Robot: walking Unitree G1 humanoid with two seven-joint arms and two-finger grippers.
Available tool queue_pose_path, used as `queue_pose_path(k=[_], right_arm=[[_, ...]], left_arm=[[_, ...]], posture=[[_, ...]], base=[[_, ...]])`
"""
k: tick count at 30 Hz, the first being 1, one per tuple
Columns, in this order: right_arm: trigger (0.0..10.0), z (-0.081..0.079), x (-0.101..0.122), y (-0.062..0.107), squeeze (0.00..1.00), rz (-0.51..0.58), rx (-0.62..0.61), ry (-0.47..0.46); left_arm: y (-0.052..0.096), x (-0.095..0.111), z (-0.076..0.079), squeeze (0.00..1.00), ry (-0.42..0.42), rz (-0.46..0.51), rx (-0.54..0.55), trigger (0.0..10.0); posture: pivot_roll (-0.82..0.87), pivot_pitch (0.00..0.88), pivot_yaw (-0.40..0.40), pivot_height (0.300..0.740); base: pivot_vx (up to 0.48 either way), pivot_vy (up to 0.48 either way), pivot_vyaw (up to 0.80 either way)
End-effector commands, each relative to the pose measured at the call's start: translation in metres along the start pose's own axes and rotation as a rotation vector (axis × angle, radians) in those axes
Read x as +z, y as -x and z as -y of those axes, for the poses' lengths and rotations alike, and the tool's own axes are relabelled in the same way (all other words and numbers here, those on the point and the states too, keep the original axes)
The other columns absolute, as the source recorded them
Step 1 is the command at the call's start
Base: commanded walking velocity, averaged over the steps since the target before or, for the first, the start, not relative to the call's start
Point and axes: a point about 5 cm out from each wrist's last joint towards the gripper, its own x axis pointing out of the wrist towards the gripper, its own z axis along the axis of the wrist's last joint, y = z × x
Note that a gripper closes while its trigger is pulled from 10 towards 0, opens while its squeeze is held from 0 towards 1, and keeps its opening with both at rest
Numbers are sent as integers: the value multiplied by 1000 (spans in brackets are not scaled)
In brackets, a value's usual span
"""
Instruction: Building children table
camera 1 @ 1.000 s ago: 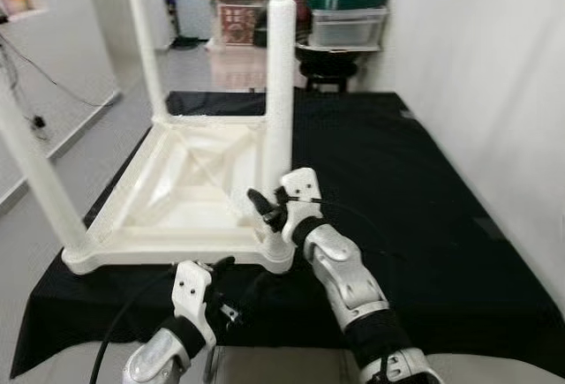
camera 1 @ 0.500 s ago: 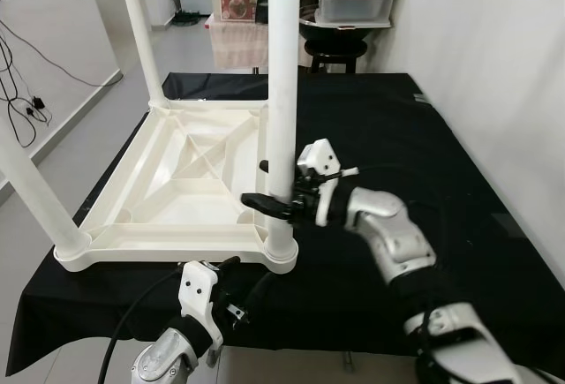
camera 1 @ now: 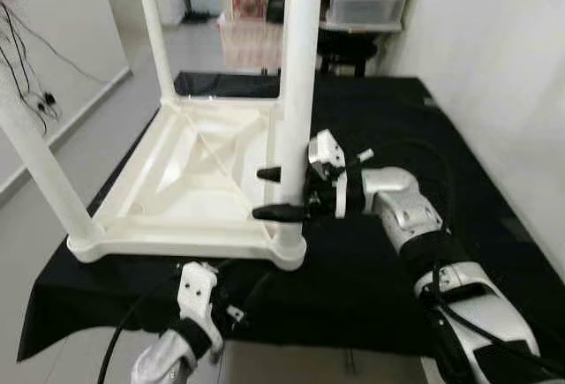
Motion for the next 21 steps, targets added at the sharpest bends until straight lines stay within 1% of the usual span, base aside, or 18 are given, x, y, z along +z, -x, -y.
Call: queue_pose_path(k=[1, 3, 7, 8, 9, 10, 11, 14, 15, 16, 17, 20, 21], right_arm=[[0, -2, 0, -2, 0, 8, 60, -11], [0, -5, -7, 1, 0, 6, 85, -40], [0, -9, -14, 3, 0, 7, 86, -50], [0, -15, -26, 9, 0, 14, 24, -55], [0, -15, -26, 9, 0, 14, 24, -55], [0, -20, -35, 14, 0, 22, -31, -68], [0, -20, -35, 14, 0, 22, -31, -68], [0, -34, -51, 20, 0, 16, -137, -98], [0, -34, -51, 20, 0, 16, -137, -98], [0, -43, -61, 18, 0, 9, -215, -129], [0, -48, -75, 9, 0, 10, -478, -194], [0, -48, -75, 9, 0, 10, -478, -194], [0, -56, -94, 7, 0, -52, -784, -245]], left_arm=[[4, -7, 0, 0, 2, -31, 3, 10000], [6, -9, -1, 0, 6, -43, 0, 10000], [8, -9, -1, 0, 8, -46, 0, 10000], [10, -9, -1, 0, 11, -46, 3, 10000], [10, -9, -1, 0, 11, -46, 3, 10000], [11, -9, 0, 0, 15, -46, 2, 10000], [11, -9, 0, 0, 15, -46, 2, 10000], [12, -8, 0, 0, 24, -48, -8, 10000], [12, -8, 0, 0, 24, -48, -8, 10000], [12, -8, 0, 0, 27, -47, -10, 10000], [13, -7, -1, 0, 27, -46, -10, 10000], [13, -7, -1, 0, 27, -46, -10, 10000], [14, -7, -2, 0, 26, -45, -9, 10000]], posture=[[41, 0, -32, 740], [39, 0, -27, 740], [38, 0, -19, 740], [27, 0, -7, 740], [27, 0, -7, 740], [19, 0, -5, 740], [19, 0, -5, 740], [0, 0, -6, 740], [0, 0, -6, 740], [-3, 0, -12, 740], [-7, 0, -11, 740], [-7, 0, -11, 740], [-19, 0, -4, 740]], base=[[0, 0, 0], [0, 0, 0], [0, 0, 0], [0, 0, 0], [0, 0, 0], [0, 0, 0], [0, 0, 0], [0, 0, 0], [0, 0, 0], [0, 0, 0], [0, 0, 0], [0, 0, 0], [0, 0, 0]])
